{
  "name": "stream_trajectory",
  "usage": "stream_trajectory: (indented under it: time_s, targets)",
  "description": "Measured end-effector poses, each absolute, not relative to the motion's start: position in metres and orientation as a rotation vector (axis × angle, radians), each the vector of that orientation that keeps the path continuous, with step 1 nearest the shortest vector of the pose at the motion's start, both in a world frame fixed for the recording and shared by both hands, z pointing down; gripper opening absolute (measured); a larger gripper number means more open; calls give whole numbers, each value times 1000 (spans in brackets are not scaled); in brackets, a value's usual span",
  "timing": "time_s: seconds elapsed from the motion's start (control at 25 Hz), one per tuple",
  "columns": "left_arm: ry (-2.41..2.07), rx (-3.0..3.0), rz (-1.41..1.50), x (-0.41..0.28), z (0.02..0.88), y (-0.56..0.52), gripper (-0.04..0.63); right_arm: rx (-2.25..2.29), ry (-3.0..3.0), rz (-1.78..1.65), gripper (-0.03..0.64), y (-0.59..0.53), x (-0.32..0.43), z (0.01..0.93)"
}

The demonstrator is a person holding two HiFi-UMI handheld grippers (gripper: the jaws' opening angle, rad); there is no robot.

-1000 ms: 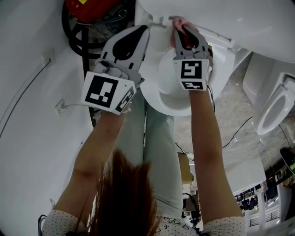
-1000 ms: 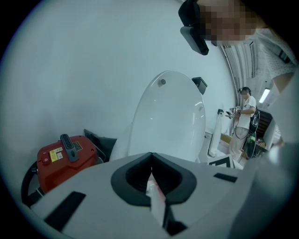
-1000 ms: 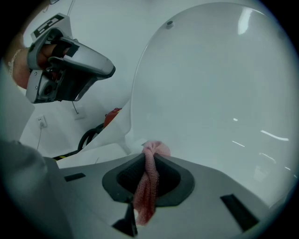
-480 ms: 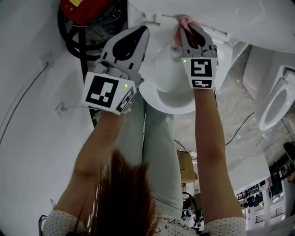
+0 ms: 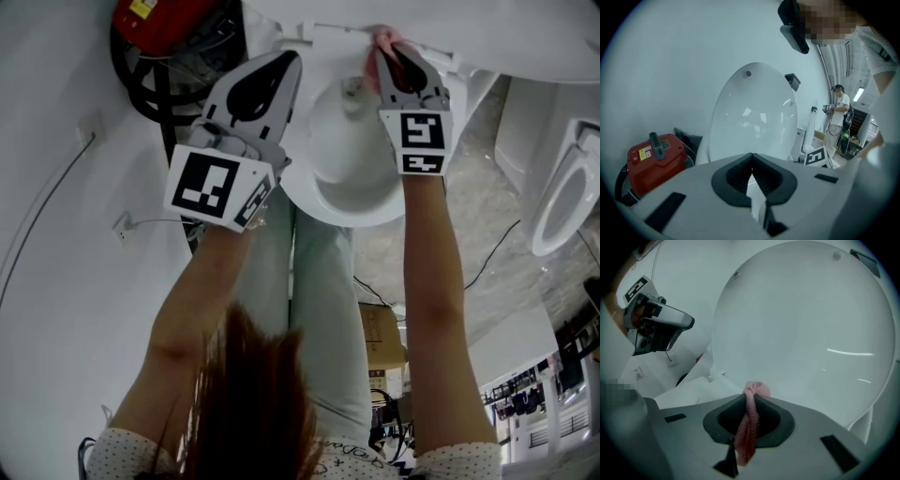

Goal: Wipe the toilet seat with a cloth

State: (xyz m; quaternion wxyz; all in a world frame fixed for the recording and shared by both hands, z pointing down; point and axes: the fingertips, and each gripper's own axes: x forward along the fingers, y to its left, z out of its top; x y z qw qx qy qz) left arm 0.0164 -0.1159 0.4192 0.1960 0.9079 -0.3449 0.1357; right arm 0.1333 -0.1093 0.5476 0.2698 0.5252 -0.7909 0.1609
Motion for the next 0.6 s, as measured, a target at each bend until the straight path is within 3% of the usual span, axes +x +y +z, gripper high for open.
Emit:
stream_trajectory:
  time_s: [0.6]
  targets:
    - [-950, 2556, 386, 28, 419, -106, 0, 1417, -2102, 469, 53, -97, 160, 551]
